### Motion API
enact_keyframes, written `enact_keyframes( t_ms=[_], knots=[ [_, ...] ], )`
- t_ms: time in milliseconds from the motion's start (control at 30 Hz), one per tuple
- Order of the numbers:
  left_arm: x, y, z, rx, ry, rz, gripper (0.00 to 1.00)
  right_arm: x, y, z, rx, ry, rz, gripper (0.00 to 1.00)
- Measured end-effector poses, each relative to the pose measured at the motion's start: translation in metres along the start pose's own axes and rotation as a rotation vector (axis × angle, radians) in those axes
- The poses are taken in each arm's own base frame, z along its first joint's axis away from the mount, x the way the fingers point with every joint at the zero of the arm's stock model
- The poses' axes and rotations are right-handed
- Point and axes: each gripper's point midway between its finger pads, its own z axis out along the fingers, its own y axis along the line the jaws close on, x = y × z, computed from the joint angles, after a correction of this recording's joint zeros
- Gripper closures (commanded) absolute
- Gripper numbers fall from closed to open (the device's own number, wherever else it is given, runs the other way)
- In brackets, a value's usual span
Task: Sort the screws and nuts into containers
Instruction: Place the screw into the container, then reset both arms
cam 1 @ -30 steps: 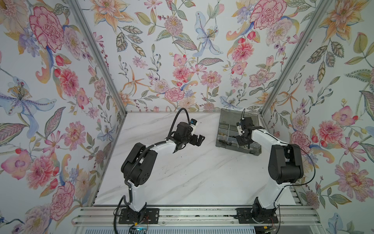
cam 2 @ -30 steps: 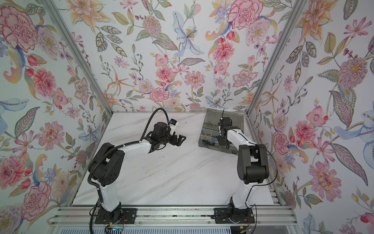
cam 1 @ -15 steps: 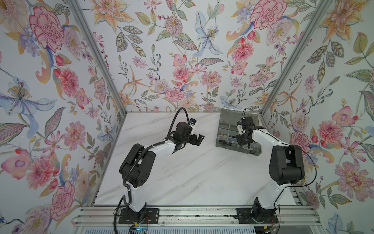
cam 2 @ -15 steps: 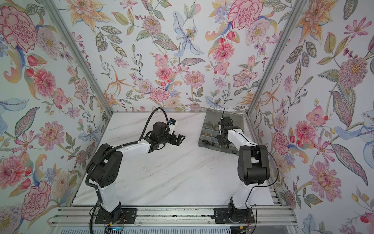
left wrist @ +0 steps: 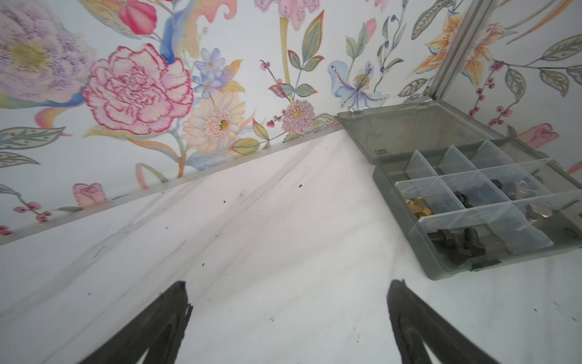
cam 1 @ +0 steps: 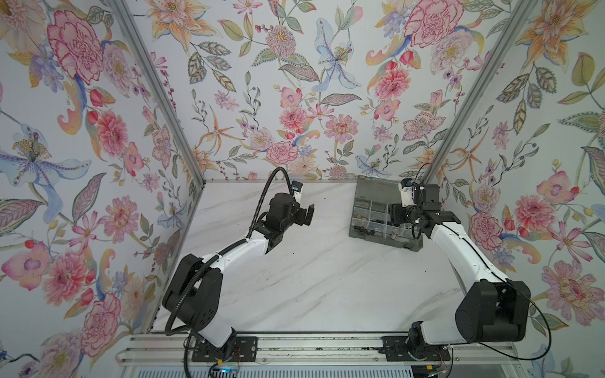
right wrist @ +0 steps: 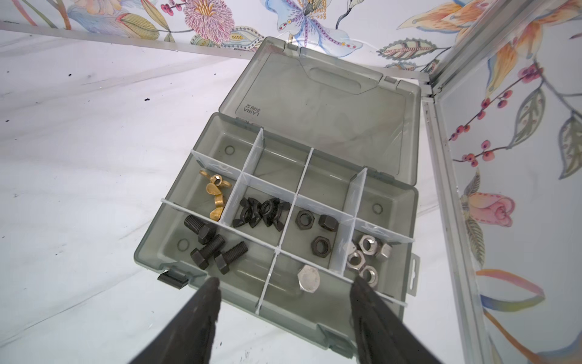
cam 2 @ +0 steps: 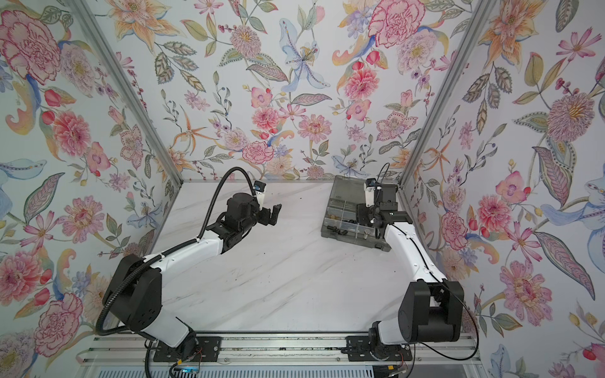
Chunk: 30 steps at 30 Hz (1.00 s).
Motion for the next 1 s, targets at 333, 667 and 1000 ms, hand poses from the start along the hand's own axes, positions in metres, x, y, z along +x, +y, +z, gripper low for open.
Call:
enact_keyframes(
  t_ms=[333,667,1000],
  knots=[
    [0.012,0.079,-0.039,-0.276,-0.046,-0.008,0.01,0.055,-0.001,0.036,-0.019,-0.039,0.078,0.17],
    [0.041,0.146,-0.082,-0.561,-0.1,0.007,0.01,0.095,-0.007,0.05,0.052,-0.178,0.069,0.05],
    [0.084,0.19,-0.11,-0.736,-0.088,0.092,0.01,0.103,-0.012,0.052,0.124,-0.323,0.058,0.01]
  ],
)
